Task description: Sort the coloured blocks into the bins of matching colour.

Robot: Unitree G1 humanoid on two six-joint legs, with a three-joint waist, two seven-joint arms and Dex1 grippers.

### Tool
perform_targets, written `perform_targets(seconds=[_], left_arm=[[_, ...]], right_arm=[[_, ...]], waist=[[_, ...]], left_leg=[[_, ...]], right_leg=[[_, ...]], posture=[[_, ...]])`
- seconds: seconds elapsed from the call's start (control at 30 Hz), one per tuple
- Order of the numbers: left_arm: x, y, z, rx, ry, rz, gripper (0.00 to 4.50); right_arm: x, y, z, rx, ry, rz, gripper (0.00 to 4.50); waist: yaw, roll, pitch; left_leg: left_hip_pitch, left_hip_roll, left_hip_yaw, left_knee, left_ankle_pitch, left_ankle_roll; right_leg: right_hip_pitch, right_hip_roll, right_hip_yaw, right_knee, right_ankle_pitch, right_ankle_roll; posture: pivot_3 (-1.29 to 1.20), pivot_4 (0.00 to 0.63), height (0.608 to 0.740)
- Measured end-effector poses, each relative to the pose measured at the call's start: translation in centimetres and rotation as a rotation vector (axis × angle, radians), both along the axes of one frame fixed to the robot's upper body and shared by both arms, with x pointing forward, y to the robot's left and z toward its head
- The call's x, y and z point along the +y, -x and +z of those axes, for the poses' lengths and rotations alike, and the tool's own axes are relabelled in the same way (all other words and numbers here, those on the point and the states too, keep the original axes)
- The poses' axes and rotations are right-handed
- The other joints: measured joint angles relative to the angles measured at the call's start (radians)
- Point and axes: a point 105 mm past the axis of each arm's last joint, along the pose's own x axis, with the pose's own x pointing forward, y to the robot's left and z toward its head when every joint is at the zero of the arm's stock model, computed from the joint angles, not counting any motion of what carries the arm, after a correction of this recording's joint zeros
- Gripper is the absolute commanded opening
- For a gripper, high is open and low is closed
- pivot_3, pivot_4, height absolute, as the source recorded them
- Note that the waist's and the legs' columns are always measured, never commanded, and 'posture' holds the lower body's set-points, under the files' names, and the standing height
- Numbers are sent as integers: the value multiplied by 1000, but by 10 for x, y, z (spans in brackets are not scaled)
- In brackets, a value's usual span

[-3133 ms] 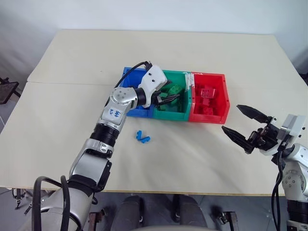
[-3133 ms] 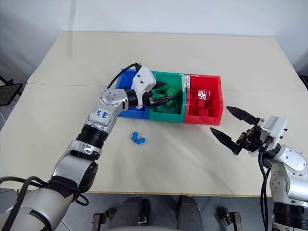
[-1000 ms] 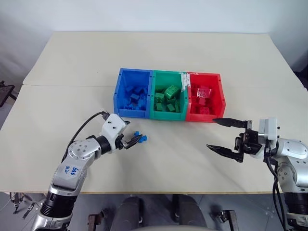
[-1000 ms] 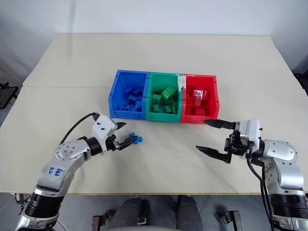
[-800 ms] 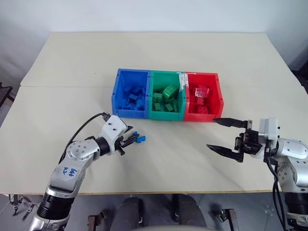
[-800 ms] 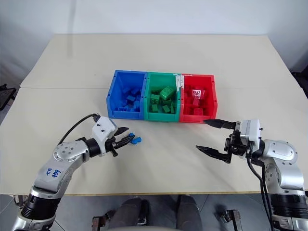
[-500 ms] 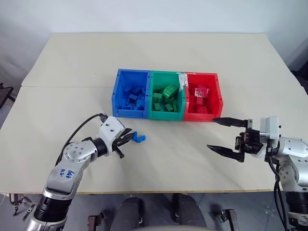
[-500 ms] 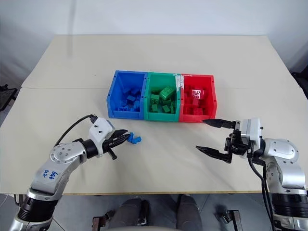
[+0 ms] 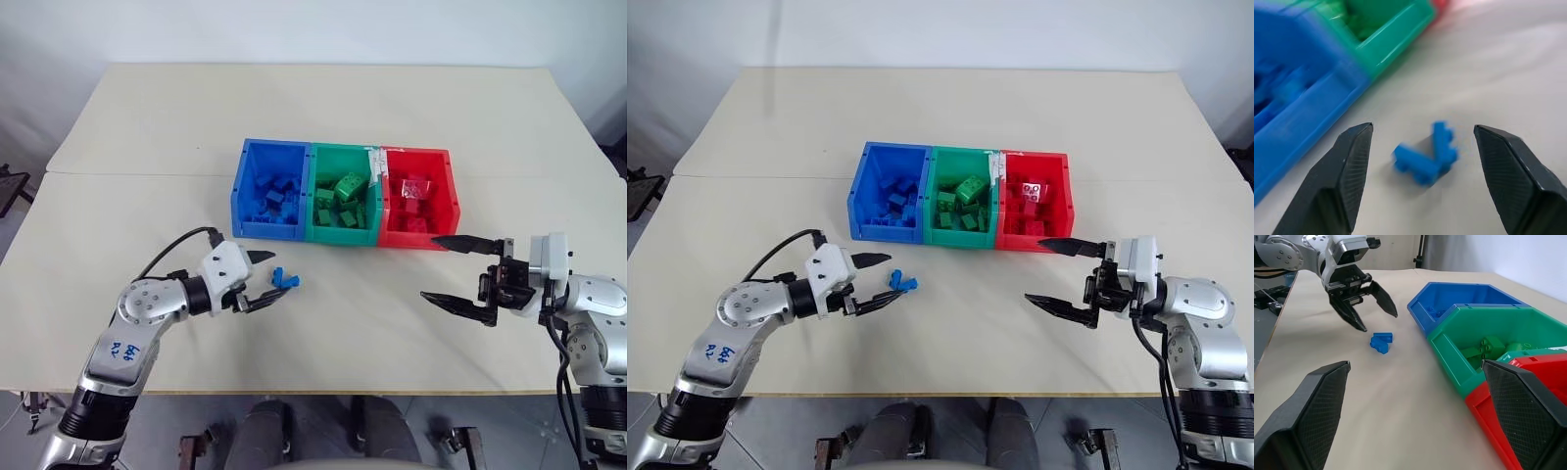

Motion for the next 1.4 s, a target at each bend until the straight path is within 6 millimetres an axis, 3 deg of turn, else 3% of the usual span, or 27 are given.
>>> perform_targets(seconds=[0.33, 0.47, 0.73, 0.93, 1.03, 1.13, 1.4], left_arm=[[-20, -7, -13, 98, -92, -8, 3330], [-22, -10, -10, 112, -161, 11, 2454], [-15, -4, -8, 160, -232, 17, 12], [-18, -2, -5, 151, -212, -3, 12], [-28, -6, 3, 150, -36, -6, 12], [-31, -7, 25, 70, 100, -35, 12], [8, -43, 85, -126, 329, 95, 12]], right_arm=[[-3, 2, -8, 27, -5, -34, 4500], [-2, 2, -7, 21, -7, -41, 4500], [-2, 2, -5, 14, -9, -45, 4500], [-2, 1, -5, 8, -8, -45, 4500], [-2, 1, -4, -3, -7, -44, 4500], [-1, 1, -3, -10, -7, -42, 4500], [-8, -2, 4, -31, -47, -99, 4500]], waist=[[3, 0, 0], [3, 0, 0], [-2, 0, 0], [0, 0, 0], [5, 0, 0], [7, -1, 1], [21, -1, 1]], left_leg=[[0, -1, 1, -1, 0, 1], [0, -1, 0, -1, 1, 1], [1, 0, 0, -1, 1, 0], [2, 0, 0, -1, 2, 0], [1, -1, 0, -1, 2, 1], [0, 0, 0, -1, 2, 0], [0, -1, 0, 0, 3, 1]], right_leg=[[0, 0, 0, 0, 0, 0], [0, 1, 0, 0, 0, 0], [1, 1, 0, 0, 0, 0], [1, 0, 0, 1, 0, 0], [1, 0, 0, 1, 0, 0], [0, 0, 0, 0, 0, 0], [1, 0, -1, 0, 0, 1]], posture=[[0, 150, 740], [0, 150, 740], [0, 150, 740], [0, 150, 740], [0, 150, 740], [0, 150, 740], [0, 150, 740]])
